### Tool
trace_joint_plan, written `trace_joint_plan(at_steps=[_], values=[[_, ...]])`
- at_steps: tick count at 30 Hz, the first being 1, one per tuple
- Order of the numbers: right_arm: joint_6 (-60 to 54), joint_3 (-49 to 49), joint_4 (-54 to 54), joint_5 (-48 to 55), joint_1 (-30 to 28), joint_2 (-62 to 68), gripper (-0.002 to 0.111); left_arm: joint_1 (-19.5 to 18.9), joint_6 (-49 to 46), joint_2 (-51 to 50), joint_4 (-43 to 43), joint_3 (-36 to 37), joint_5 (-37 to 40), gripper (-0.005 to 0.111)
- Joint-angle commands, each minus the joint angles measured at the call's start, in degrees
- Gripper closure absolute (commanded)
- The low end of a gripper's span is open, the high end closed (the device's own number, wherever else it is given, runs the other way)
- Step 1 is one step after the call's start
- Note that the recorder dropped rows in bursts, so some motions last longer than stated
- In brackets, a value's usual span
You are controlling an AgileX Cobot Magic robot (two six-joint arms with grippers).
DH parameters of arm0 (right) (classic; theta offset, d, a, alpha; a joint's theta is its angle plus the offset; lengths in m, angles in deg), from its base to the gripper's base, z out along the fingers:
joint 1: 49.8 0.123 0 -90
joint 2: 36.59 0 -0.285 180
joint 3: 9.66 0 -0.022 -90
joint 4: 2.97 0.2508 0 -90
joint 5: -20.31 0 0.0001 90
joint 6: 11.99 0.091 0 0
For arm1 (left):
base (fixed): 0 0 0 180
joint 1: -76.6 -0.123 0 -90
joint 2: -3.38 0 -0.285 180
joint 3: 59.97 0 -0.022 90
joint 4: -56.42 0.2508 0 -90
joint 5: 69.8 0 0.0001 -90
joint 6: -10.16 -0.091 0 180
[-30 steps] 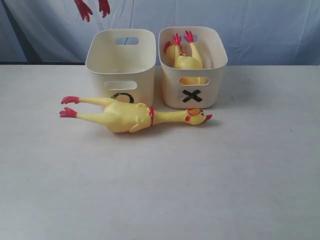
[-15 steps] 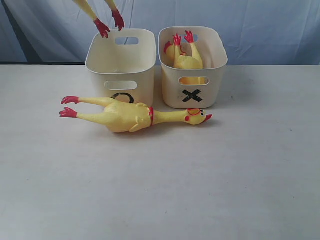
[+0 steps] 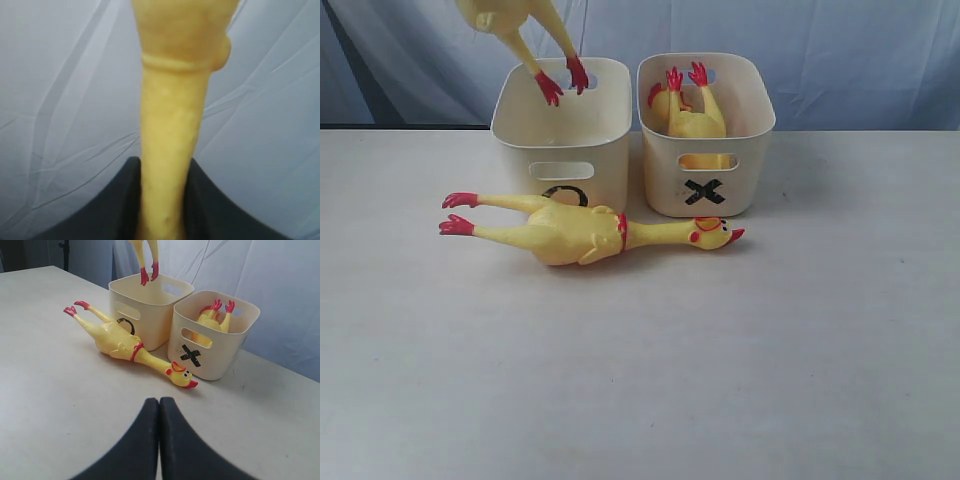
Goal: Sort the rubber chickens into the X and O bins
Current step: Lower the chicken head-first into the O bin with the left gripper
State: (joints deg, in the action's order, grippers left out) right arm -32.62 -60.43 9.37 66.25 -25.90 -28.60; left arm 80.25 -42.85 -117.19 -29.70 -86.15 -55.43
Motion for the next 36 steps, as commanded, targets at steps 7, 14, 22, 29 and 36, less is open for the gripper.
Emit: trace_joint_plan(at_steps=[7, 14, 22, 29, 36], values=[[-0.1, 0.2, 0.1, -0.6, 0.1, -0.2, 0.108, -0.2, -0.8, -4.9, -2.3, -0.7, 0.4, 0.107], [-0.1, 0.2, 0.1, -0.6, 0.1, -0.2, 0.108, -0.1, -3.6, -8.8, -2.5, -2.8, 5.2, 0.107], [-0.1, 0.2, 0.1, -0.6, 0.1, -0.2, 0.108, 0.4, -3.5, -12.6, -4.4, -5.5, 11.3, 0.107], [-0.1, 0.2, 0.1, -0.6, 0.1, -0.2, 0.108, 1.7, -4.5, -14.4, -2.9, -5.5, 11.1, 0.107], [-0.1, 0.2, 0.1, -0.6, 0.1, -0.2, 0.108, 2.8, -4.5, -16.8, -3.2, -5.5, 11.3, 0.107]])
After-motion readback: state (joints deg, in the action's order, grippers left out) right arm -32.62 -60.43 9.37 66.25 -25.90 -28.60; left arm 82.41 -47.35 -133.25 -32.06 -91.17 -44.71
